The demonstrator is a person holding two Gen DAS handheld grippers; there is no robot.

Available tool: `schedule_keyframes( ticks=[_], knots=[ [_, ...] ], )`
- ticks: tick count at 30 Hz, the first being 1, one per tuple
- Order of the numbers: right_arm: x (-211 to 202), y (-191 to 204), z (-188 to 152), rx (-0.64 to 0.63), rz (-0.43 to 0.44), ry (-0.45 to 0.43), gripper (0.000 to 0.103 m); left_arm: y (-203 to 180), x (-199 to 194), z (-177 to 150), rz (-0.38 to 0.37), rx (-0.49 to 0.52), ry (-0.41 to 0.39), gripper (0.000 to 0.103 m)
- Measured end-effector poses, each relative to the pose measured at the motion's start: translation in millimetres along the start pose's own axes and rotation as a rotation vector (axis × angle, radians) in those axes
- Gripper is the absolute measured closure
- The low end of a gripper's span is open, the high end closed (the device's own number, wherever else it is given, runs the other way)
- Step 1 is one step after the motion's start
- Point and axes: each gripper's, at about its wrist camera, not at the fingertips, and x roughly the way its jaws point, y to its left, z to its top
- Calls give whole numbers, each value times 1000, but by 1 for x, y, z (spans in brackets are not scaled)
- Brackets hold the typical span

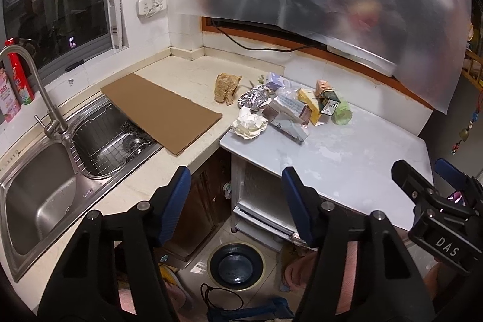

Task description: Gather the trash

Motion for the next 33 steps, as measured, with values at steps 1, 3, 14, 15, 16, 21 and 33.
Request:
schedule_keyframes(
  ticks=[1,3,14,15,16,21,33],
  knots=[
    [0,0,0,0,0,1,1,0,0,-1,1,1,1,43],
    [-2,0,1,-1,1,-1,1,0,0,-1,8,1,2,43],
    [-11,11,0,-13,5,-15,1,-4,-8,0,-34,17,-29,43],
    [-11,11,0,-13,5,-14,1,-5,-9,1,-36,20,-33,43],
    [-11,12,0,-13,4,-14,1,-6,-8,1,-36,21,-35,43],
    [-9,12,1,-11,5,-13,1,-5,-7,5,-56,6,-49,43],
    [-1,7,12,4,12,-18,1,13,8,20,-54,-45,-53,43]
  ],
)
